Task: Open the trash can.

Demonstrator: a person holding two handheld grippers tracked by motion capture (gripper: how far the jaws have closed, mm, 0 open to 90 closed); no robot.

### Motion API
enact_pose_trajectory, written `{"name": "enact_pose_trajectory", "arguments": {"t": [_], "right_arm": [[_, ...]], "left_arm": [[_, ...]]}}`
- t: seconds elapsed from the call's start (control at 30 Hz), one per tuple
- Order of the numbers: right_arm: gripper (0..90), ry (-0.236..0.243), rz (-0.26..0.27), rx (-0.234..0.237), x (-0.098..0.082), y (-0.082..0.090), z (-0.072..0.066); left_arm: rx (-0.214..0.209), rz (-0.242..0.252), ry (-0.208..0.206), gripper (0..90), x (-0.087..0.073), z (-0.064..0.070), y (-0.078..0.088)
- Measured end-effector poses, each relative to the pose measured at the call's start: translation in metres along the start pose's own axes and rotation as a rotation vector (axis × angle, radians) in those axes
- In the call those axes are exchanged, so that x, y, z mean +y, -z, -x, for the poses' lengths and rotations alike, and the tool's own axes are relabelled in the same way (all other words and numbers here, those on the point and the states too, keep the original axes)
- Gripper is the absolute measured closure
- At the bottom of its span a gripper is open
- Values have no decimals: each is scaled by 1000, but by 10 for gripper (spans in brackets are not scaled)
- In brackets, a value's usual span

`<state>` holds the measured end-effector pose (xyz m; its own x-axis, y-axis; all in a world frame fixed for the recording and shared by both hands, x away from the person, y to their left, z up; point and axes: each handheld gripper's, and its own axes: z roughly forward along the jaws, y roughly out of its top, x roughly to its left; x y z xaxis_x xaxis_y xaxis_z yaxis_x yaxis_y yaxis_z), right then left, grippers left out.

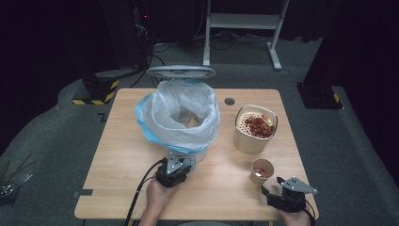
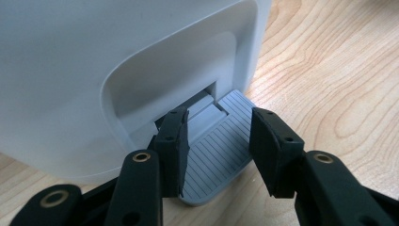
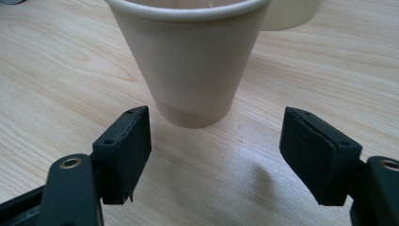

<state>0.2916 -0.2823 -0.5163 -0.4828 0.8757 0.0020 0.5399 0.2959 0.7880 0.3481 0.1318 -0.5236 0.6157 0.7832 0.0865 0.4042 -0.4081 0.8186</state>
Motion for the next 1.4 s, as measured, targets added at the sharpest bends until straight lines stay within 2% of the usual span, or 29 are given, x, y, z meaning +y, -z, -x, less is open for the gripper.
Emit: {"name": "enact_pose_trajectory", "arguments": {"t": [0.43, 0.8, 0.9, 0.93, 0.97, 1.07, 1.1, 1.17, 1.2, 1.27, 1.4], "right_arm": [[233, 1, 26, 38, 9, -5, -4], [227, 8, 37, 52, 17, -12, -7], [228, 2, 40, 53, 19, -14, -8], [228, 4, 42, 54, 19, -15, -7], [228, 3, 41, 56, 19, -15, -7], [230, -6, 37, 62, 20, -18, -7], [230, -8, 37, 63, 20, -19, -7], [232, -12, 38, 66, 20, -20, -6], [233, -16, 43, 64, 20, -21, -6], [237, -19, 56, 61, 21, -21, -6], [246, -33, 82, 58, 22, -20, -5]], "left_arm": [[-1, 2, 2, 576, 0, 0, 0], [-10, -3, 4, 575, 0, 0, 0], [-10, 3, 11, 575, 0, 0, 0], [-1, -2, -3, 576, 0, -1, 0], [-11, 3, 11, 575, 0, 0, 0], [-1, 3, 3, 575, 0, 0, 0], [-11, 3, 13, 575, 0, 0, 0], [-7, -2, -1, 575, 0, 0, 0], [-10, 4, 12, 575, 0, 0, 0], [-1, 3, 3, 575, 0, 0, 0], [-11, 3, 13, 575, 0, 1, 0]]}}
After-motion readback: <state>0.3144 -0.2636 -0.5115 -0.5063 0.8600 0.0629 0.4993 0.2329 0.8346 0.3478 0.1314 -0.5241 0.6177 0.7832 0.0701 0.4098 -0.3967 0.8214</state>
